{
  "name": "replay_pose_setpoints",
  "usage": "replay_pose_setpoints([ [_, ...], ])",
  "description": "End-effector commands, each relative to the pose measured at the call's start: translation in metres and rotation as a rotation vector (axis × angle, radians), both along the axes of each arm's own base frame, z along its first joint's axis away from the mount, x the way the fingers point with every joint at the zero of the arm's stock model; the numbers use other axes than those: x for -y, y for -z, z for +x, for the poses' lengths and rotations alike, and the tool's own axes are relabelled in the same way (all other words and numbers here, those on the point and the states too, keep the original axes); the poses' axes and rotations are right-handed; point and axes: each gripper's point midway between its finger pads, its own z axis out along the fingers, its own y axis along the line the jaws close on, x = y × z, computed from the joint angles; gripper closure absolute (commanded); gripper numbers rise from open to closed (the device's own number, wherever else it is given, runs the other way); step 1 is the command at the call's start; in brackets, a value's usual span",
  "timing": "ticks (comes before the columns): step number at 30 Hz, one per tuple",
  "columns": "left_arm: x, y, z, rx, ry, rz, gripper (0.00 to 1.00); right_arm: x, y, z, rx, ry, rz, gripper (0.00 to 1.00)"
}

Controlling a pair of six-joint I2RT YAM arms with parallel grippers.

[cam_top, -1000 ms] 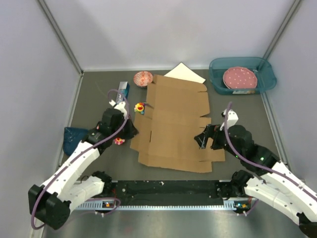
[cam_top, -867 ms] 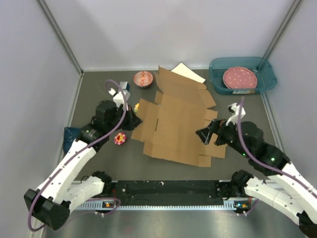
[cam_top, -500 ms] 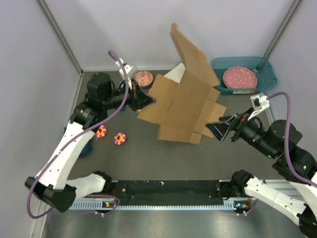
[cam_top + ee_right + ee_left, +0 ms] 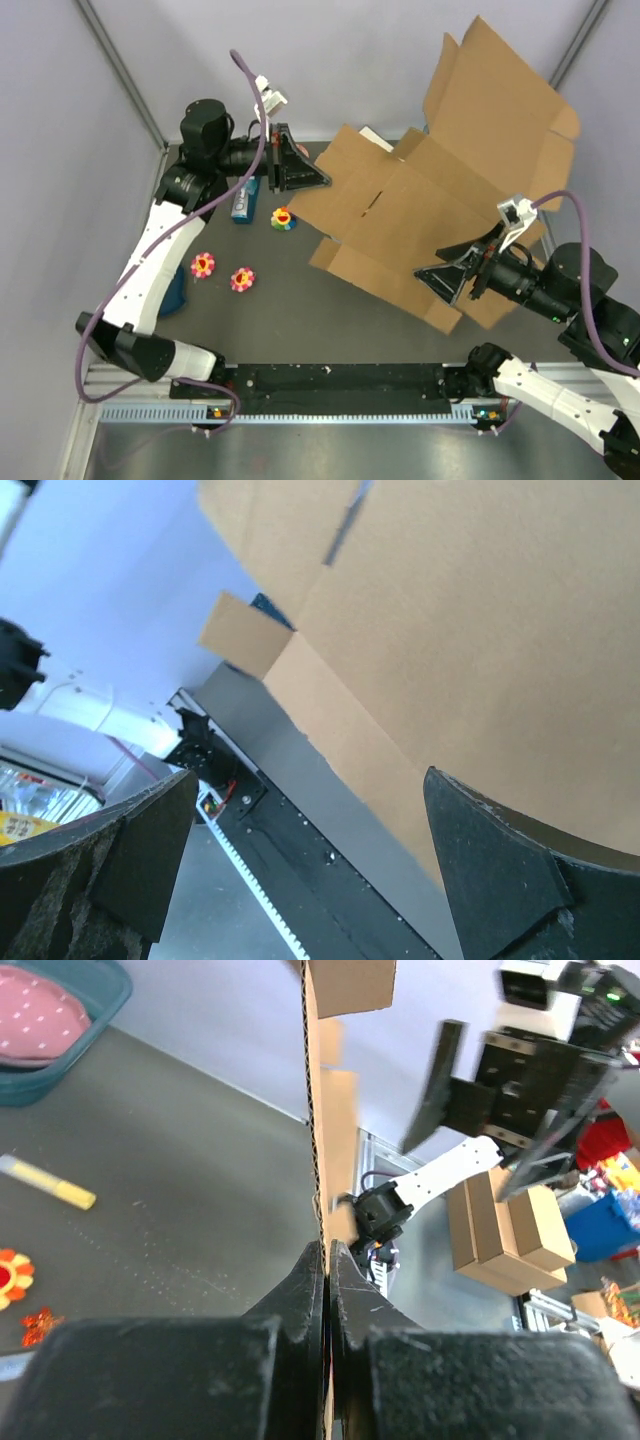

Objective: Fold the paper box

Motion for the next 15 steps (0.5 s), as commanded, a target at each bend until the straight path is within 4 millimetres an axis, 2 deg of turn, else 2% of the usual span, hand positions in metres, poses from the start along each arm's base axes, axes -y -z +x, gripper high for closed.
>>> replay_pose_setpoints([
  [1, -0.012, 0.038, 0.051, -0.101, -0.043, 0.024, 1.00, 0.002, -0.031, -0.019, 0.083, -0.073, 0.050, 0.04],
  [2, -0.015, 0.058, 0.063, -0.142, -0.070, 0.044, 0.98, 0.003, -0.030, -0.019, 0.083, -0.072, 0.050, 0.04],
  [3, -0.019, 0.073, 0.077, -0.160, -0.108, 0.062, 0.86, 0.003, -0.030, -0.020, 0.082, -0.076, 0.051, 0.04],
  [4, -0.021, 0.098, 0.095, -0.221, -0.151, 0.096, 0.84, 0.003, -0.030, -0.021, 0.085, -0.078, 0.054, 0.04],
  [6, -0.023, 0.133, 0.112, -0.292, -0.174, 0.130, 0.78, 0.004, -0.026, -0.021, 0.078, -0.076, 0.046, 0.04],
  [7, -0.025, 0.145, 0.122, -0.303, -0.218, 0.150, 0.60, 0.004, -0.026, -0.020, 0.078, -0.075, 0.044, 0.04],
  [8, -0.027, 0.155, 0.128, -0.315, -0.248, 0.165, 0.54, 0.005, -0.024, -0.020, 0.081, -0.071, 0.040, 0.04],
  [10, -0.034, 0.165, 0.143, -0.320, -0.336, 0.184, 0.40, 0.005, -0.021, -0.018, 0.077, -0.062, 0.029, 0.04],
  [12, -0.050, 0.171, 0.165, -0.333, -0.486, 0.192, 0.33, 0.004, -0.020, -0.016, 0.072, -0.061, 0.026, 0.04],
  [13, -0.056, 0.162, 0.167, -0.316, -0.536, 0.178, 0.32, 0.004, -0.019, -0.016, 0.070, -0.060, 0.023, 0.04],
  [14, -0.066, 0.164, 0.176, -0.307, -0.619, 0.172, 0.24, 0.003, -0.017, -0.014, 0.065, -0.057, 0.018, 0.04],
  [15, -0.073, 0.151, 0.173, -0.302, -0.678, 0.150, 0.24, 0.003, -0.016, -0.013, 0.063, -0.051, 0.015, 0.04],
])
